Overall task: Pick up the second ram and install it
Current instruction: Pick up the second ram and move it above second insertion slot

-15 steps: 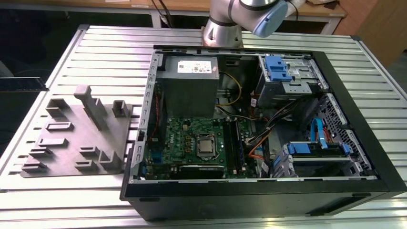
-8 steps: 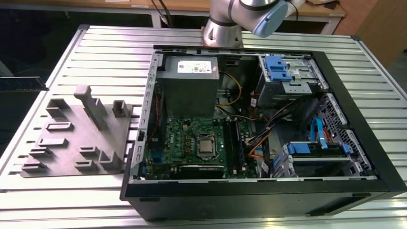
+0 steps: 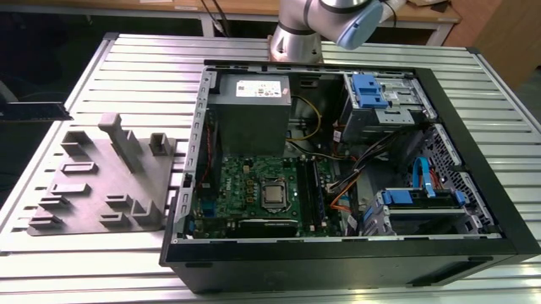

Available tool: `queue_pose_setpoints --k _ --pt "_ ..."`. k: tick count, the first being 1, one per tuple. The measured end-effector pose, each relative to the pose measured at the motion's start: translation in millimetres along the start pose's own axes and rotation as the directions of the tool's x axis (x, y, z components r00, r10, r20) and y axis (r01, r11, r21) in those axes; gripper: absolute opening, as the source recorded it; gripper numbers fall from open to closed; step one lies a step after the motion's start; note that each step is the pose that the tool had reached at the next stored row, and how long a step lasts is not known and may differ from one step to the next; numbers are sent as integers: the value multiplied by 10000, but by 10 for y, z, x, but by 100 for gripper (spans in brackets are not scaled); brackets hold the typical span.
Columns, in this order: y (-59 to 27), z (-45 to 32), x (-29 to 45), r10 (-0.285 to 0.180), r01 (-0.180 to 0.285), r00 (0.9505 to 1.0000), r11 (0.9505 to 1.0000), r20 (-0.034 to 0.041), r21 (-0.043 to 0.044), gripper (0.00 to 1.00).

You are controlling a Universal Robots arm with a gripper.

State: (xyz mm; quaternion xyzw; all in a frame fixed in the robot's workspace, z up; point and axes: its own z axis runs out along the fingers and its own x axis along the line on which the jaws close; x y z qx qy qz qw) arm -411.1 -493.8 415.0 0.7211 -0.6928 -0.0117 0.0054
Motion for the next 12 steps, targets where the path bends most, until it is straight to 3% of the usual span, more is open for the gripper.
queue_pose_setpoints --k 12 --pt "-348 -8 14 0 0 10000 10000 0 0 9"
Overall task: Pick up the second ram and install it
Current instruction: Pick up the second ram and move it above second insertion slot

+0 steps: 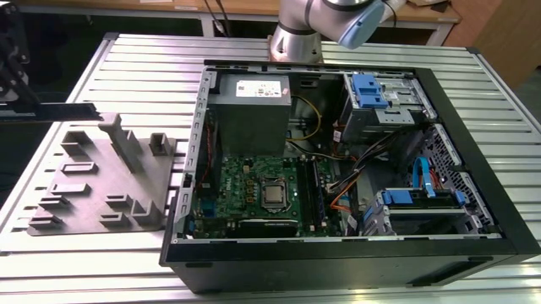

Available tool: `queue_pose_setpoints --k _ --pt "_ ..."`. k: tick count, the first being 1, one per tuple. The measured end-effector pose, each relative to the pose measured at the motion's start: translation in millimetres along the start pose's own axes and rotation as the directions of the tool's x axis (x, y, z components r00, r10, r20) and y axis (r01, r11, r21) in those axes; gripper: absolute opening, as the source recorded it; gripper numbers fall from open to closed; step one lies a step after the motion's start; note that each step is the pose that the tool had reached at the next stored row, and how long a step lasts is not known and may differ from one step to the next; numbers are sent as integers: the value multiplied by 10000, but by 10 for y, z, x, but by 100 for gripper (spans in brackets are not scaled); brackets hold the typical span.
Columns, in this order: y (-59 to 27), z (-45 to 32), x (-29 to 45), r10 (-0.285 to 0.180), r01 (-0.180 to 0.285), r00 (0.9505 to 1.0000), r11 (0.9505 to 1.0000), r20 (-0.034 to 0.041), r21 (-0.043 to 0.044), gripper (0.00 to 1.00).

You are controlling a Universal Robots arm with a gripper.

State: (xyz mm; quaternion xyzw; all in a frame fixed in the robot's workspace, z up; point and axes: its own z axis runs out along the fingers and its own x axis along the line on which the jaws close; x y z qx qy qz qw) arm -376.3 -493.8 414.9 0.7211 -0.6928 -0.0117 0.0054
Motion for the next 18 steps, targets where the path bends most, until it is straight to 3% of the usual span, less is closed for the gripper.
queue_pose_setpoints --k 18 --pt "-571 -14 23 1 -1 10000 10000 0 0 9"
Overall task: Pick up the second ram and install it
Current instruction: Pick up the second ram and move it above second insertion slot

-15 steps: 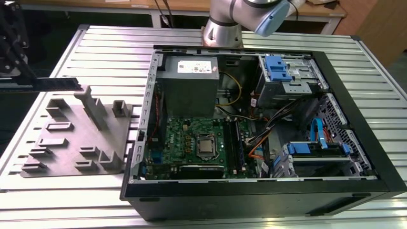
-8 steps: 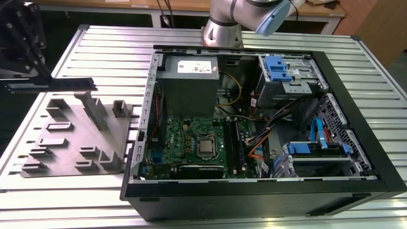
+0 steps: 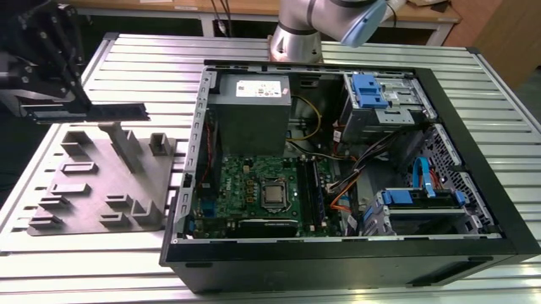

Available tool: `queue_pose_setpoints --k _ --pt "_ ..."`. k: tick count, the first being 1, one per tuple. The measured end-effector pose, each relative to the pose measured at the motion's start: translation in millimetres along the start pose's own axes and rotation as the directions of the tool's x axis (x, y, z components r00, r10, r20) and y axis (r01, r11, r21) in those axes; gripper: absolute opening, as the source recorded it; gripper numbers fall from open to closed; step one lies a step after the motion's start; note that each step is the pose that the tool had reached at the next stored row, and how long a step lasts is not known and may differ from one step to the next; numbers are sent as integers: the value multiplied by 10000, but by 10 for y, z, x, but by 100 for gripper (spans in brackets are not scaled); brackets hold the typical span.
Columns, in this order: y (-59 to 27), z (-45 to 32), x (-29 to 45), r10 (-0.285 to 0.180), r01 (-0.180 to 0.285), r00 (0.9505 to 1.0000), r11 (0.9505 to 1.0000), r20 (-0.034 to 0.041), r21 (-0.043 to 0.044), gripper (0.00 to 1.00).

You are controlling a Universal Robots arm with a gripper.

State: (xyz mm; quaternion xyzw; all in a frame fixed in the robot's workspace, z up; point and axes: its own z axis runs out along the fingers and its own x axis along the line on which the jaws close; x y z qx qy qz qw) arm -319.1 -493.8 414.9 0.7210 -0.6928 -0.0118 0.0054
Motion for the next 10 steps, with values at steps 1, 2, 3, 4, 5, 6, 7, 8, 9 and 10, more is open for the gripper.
queue_pose_setpoints --k 1,2,3,4,5,6,7,8,9,10 --pt "-34 -1 1 0 0 10000 10000 1 0 9" --pt "-71 -2 2 1 -1 10000 10000 -1 -2 9" --pt "-109 -3 4 0 0 10000 10000 0 -1 9" --pt "-146 -4 6 0 0 10000 10000 0 -1 9" --pt "-183 -4 7 -1 1 10000 10000 0 0 9" --pt "-220 -5 8 0 0 10000 10000 0 -1 9" --pt "-258 -7 10 0 0 10000 10000 -1 -1 9" --pt "-300 -8 11 1 -1 10000 10000 -1 -2 9" --pt "-342 -9 13 0 0 10000 10000 0 -1 9" --pt "-386 -9 15 0 0 10000 10000 0 -1 9"
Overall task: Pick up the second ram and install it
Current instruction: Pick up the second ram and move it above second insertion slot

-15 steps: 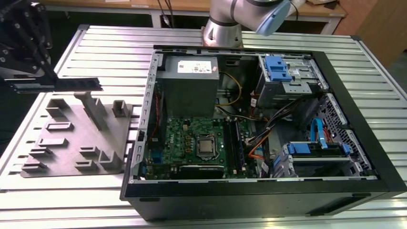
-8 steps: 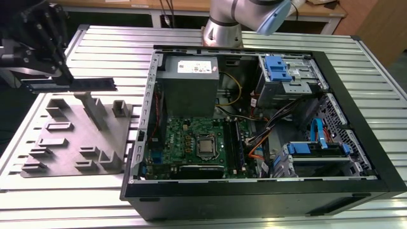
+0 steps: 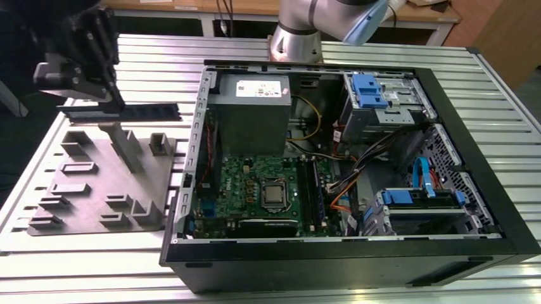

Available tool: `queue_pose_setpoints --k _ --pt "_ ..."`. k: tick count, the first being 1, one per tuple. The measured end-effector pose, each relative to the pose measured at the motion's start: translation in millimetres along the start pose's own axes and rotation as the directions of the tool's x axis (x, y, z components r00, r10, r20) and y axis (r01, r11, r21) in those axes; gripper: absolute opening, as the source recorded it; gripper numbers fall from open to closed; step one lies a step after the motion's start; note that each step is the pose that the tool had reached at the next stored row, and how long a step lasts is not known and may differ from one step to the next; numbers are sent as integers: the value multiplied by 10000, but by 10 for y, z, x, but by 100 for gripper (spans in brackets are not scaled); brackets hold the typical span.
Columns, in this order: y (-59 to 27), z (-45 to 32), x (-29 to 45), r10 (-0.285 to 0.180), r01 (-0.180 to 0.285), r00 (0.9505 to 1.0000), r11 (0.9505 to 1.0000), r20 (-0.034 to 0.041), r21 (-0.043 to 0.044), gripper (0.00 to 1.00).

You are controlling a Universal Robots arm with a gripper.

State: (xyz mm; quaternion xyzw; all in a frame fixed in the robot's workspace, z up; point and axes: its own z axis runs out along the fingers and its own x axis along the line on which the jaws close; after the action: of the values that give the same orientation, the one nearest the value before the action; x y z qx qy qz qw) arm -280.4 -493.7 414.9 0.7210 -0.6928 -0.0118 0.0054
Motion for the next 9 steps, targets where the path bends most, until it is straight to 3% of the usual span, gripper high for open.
queue_pose_setpoints --k 9 --pt "-388 -9 15 0 0 10000 10000 -1 0 9"
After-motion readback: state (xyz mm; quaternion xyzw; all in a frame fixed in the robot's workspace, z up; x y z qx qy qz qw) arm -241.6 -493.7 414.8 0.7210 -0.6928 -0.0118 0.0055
